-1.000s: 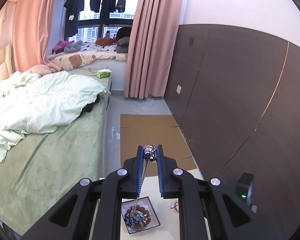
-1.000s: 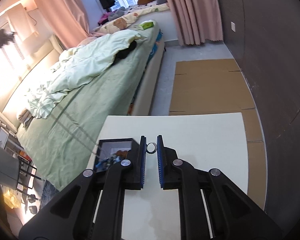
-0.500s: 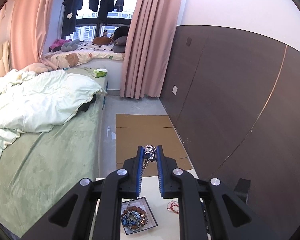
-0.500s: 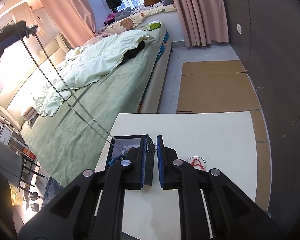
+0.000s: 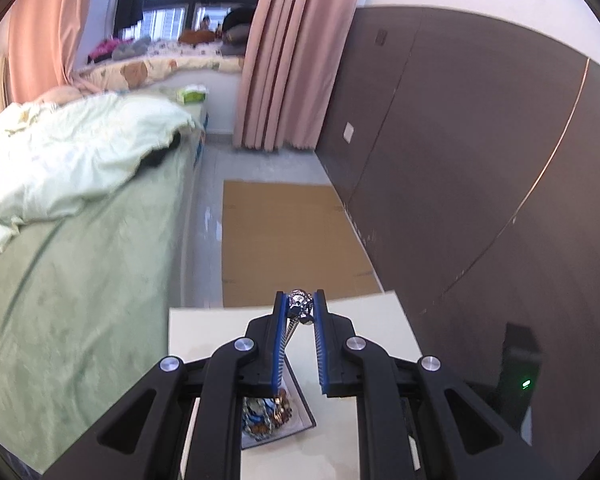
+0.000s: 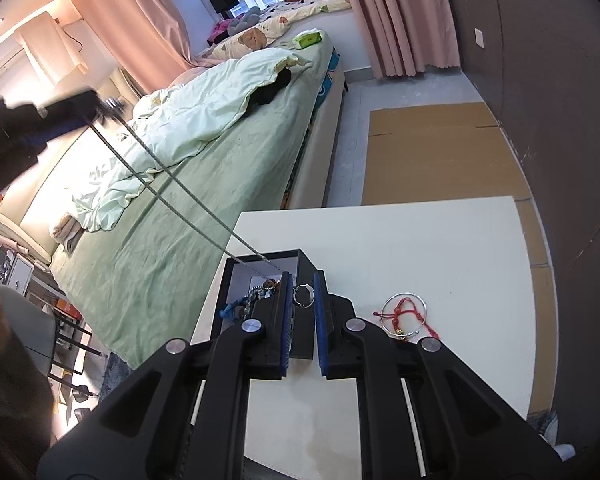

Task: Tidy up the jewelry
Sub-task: 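Carry the pendant chain and small ring over the box and open both grippers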

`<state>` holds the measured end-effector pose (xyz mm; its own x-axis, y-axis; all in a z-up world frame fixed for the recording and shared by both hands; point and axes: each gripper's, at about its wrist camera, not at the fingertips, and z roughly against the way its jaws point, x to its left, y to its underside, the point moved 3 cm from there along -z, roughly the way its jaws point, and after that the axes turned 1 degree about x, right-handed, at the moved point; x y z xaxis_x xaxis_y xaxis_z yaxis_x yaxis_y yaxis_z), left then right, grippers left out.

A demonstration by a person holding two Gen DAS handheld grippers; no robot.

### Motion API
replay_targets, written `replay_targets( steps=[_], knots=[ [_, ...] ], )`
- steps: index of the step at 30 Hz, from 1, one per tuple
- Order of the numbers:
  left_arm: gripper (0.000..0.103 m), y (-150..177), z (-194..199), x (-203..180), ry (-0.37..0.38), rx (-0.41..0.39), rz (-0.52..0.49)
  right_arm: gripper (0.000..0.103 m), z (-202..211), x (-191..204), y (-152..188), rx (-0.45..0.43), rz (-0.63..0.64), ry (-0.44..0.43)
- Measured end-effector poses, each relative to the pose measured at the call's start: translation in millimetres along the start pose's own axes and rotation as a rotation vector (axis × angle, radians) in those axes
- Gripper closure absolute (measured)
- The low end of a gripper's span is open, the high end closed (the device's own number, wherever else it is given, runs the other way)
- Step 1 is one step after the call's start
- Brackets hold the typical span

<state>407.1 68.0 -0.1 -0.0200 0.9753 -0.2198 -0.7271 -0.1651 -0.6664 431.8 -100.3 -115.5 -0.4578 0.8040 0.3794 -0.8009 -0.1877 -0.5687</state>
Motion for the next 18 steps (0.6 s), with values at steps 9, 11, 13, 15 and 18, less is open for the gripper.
replay_targets(
  steps=[9, 11, 13, 15, 18],
  knots=[
    [0.092, 52.7, -79.1, 20.5, 0.002, 0.158, 0.024, 0.091, -19.0, -0.3, 7.9, 0.032, -0.014, -0.002],
    [0.092, 64.7, -97.5, 25.9, 0.001, 0.195, 0.034, 0.091, -21.7, 1.7, 8.2, 0.036, -0.013, -0.006],
    [0.091, 72.3, -107.6, 31.4, 0.022, 0.207, 0.056, 0.091, -25.5, 4.2, 6.3, 0.042, -0.012, -0.015],
    [0.063, 80.0, -115.7, 38.7, 0.04, 0.222, 0.08, 0.091, -30.5, 7.9, 5.9, 0.051, -0.012, -0.027],
    [0.042, 84.8, -111.7, 50.7, 0.005, 0.179, 0.105, 0.091, -39.8, 13.5, 5.7, 0.065, -0.008, -0.04]
  ],
)
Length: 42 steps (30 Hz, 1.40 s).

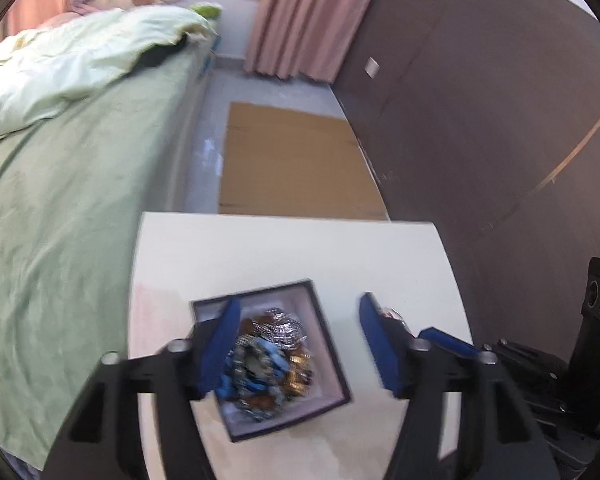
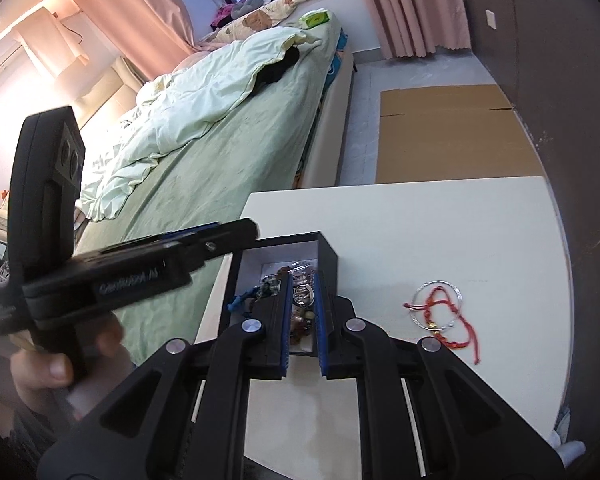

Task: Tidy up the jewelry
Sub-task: 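Carry the pendant chain and small ring over the box and open both grippers, then lower the left gripper onto the silver hoop with red string and close it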

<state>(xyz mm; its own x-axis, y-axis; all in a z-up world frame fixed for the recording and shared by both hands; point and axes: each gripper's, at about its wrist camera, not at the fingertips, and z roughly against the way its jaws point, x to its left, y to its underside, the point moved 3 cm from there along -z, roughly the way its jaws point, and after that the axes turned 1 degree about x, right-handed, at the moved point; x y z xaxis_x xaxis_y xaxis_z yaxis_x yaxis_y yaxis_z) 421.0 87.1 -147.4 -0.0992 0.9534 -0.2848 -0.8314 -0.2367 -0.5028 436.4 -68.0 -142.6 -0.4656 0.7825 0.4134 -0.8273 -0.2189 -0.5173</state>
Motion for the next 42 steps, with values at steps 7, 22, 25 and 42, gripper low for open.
replay_targets(
  steps=[7, 22, 25, 42],
  knots=[
    [0.042, 14.2, 5.6, 36.9, -0.005, 0.005, 0.08, 0.091, -31.0, 12.1, -1.8, 0.047, -0.01, -0.03],
    [0.025, 31.3, 34.8, 68.1, -0.023, -0.043, 0.148, 0.023, -46.3, 0.6, -9.2, 0.023, -0.089, -0.046],
    [0.025, 32.4, 37.4, 58.7, -0.006, -0.05, 0.139, 0.023, -31.4, -16.3, -2.1, 0.006, -0.121, -0.021],
    [0.041, 44.8, 18.9, -36.7, 0.129, -0.009, 0.026, 0.025, 57.3, -88.4, 42.9, -0.118, -0.222, 0.109]
  ],
)
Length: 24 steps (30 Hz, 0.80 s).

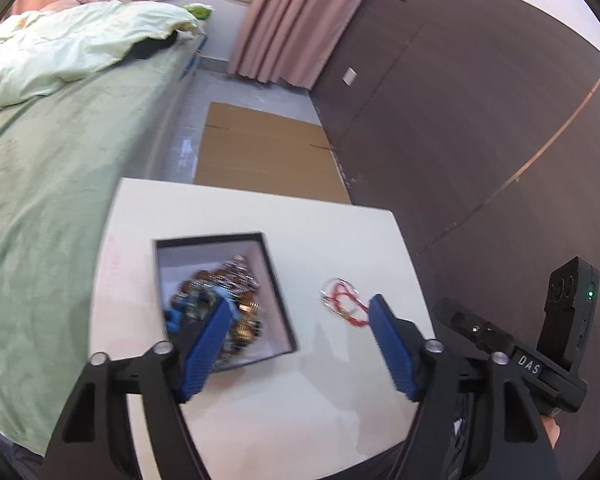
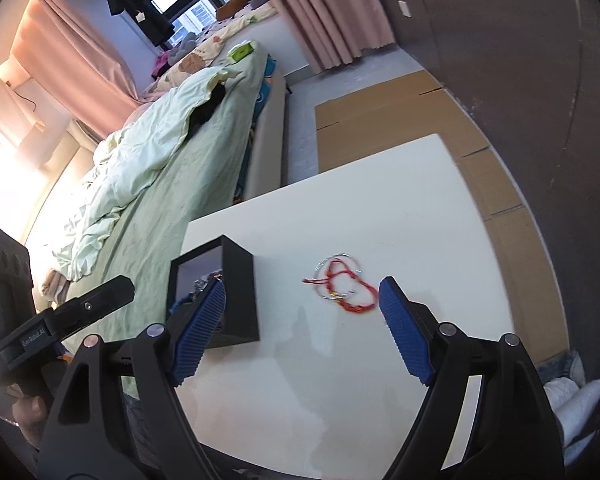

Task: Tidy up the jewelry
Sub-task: 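Lower the left gripper onto the silver hoop with red string and close it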

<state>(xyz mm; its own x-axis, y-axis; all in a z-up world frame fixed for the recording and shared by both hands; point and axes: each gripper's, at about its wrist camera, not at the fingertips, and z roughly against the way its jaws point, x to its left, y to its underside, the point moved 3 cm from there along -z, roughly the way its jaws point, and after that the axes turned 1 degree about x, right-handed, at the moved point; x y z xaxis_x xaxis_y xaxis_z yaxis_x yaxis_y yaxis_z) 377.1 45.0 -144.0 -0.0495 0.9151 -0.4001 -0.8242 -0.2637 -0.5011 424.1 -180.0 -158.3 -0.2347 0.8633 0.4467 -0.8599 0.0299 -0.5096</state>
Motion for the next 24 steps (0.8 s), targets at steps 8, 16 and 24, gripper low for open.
replay_targets(
  steps=[8, 16, 24],
  knots=[
    [0.063, 12.5, -31.2, -30.5, 0.029, 0.068, -0.038, 0.049, 2.6, -22.6, 12.8, 0.021, -0.018, 0.024],
    [0.072, 16.5, -60.7, -53.0, 0.018, 0.114, -0.08, 0.06, 2.1, -52.3, 22.0, 0.043, -0.072, 0.039],
    [0.081, 13.1, -98.3, -76.4, -0.022, 0.165, -0.184, 0.06, 1.0, -73.6, 25.6, 0.054, -0.113, 0.049]
  ],
)
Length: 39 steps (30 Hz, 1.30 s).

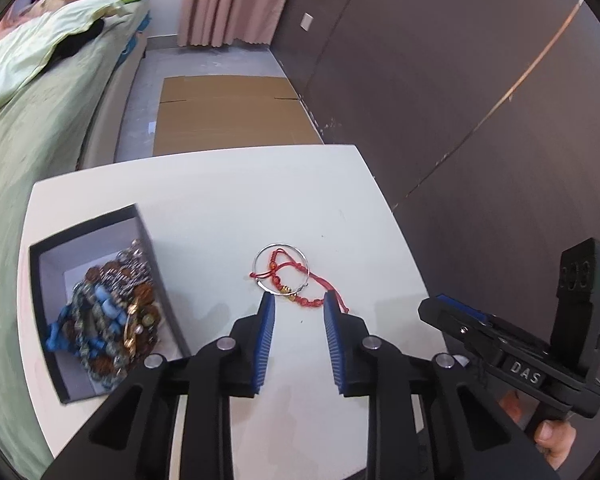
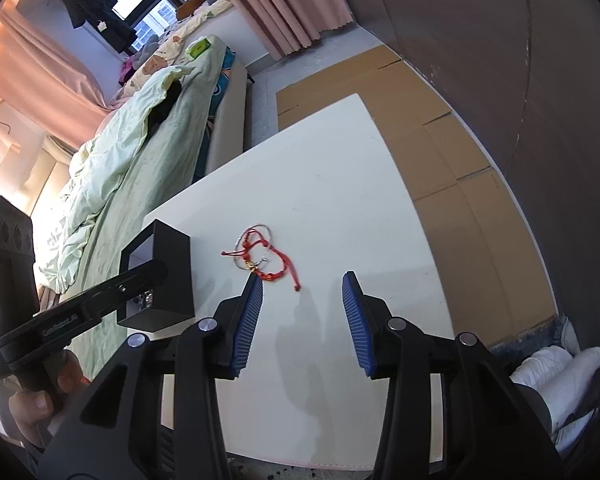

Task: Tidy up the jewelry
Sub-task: 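Lower the left gripper onto the silver hoop with red string and close it, then lift the silver hoop with the left gripper while the right grasps the red gold-bead bracelet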

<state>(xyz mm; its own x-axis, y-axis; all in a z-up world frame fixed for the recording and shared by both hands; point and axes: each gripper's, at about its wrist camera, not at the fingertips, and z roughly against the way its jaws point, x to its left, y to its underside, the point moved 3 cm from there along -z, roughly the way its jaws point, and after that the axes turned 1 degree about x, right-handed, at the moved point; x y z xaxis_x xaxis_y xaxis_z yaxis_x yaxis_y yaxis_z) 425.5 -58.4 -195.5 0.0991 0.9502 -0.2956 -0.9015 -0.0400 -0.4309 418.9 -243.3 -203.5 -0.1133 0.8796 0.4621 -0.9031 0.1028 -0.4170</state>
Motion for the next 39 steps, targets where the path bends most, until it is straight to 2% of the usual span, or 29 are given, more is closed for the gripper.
replay_targets(
  steps=[7, 14, 18, 23, 31, 35, 36, 39],
  knots=[
    [0.084, -5.8, -35.0, -13.8, -0.03, 0.06, -0.084, 0.06, -5.4, -11.1, -0.1, 0.017, -0.019, -0.006],
    [0.084, -14.6, -73.9, -29.6, -0.056, 0.155, -0.185, 0.06, -12.2, -23.9, 0.8, 0.034, -0.052, 0.004],
    [0.084, -14.7, -85.7, -39.5, -0.095, 0.191, -0.267, 0.06, -14.0, -28.1, 0.8, 0.044, -0.059, 0.011],
    [0.087, -15.9, -99.9, -38.7, -0.127, 0.224, -0.304, 0.06, -14.0, -28.9, -0.7, 0.043, -0.056, 0.02],
    [0.088, -13.6, -114.2, -25.8, -0.129, 0.254, -0.298, 0.06, -22.8, -29.5, 0.6, 0.059, -0.061, 0.011],
    [0.097, -15.3, -115.7, -21.5, -0.132, 0.242, -0.29, 0.06, -25.3, -22.9, -1.1, 0.064, -0.047, 0.007],
    [0.101, -15.9, -115.2, -17.8, -0.122, 0.244, -0.268, 0.06, -25.1, -21.4, -1.9, 0.063, -0.043, 0.007],
    [0.103, -22.3, -112.5, -3.6, -0.092, 0.24, -0.192, 0.06, -26.5, -14.0, -7.0, 0.062, -0.026, 0.007]
  ],
)
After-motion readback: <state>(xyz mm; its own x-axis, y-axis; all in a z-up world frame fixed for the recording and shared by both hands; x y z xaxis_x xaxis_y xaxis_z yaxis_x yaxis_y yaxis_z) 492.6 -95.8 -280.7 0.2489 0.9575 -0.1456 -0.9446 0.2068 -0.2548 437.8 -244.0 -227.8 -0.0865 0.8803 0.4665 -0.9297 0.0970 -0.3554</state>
